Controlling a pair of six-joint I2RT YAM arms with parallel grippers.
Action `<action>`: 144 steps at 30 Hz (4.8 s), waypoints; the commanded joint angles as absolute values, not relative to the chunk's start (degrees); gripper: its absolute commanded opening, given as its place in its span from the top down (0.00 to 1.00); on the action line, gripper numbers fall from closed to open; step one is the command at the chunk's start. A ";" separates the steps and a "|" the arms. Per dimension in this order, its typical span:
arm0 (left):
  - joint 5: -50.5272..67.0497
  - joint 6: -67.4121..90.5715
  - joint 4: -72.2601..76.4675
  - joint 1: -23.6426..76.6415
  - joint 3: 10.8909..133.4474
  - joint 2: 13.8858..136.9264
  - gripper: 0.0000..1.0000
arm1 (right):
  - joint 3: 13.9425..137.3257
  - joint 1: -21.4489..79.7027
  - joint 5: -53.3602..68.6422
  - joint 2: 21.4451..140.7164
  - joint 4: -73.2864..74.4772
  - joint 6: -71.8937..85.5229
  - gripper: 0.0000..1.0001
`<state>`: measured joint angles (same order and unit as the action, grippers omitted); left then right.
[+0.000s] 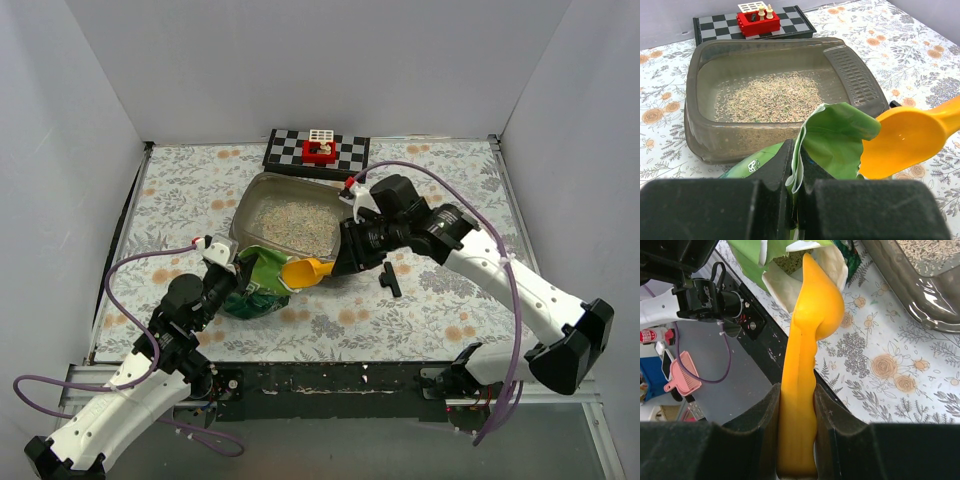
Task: Fill the litter box with clean litter
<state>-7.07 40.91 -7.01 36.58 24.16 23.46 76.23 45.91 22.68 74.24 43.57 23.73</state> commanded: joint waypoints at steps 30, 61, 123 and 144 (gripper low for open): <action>-6.15 41.13 -6.85 36.74 24.61 23.29 1.00 | 96.24 49.83 29.44 98.70 46.76 21.80 0.99; -7.56 40.78 -6.68 36.74 24.52 18.81 1.00 | 97.29 52.38 26.99 101.59 46.67 23.29 0.99; -2.99 40.25 -5.36 36.65 23.64 20.57 1.00 | 35.35 44.66 53.53 74.63 -45.70 53.34 0.99; -2.64 39.81 -5.10 36.65 23.47 21.18 1.00 | 14.60 36.65 49.57 56.34 -42.10 61.87 0.99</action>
<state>-2.68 40.21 -6.85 36.60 23.18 20.84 17.28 36.38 47.66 59.05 -40.36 58.98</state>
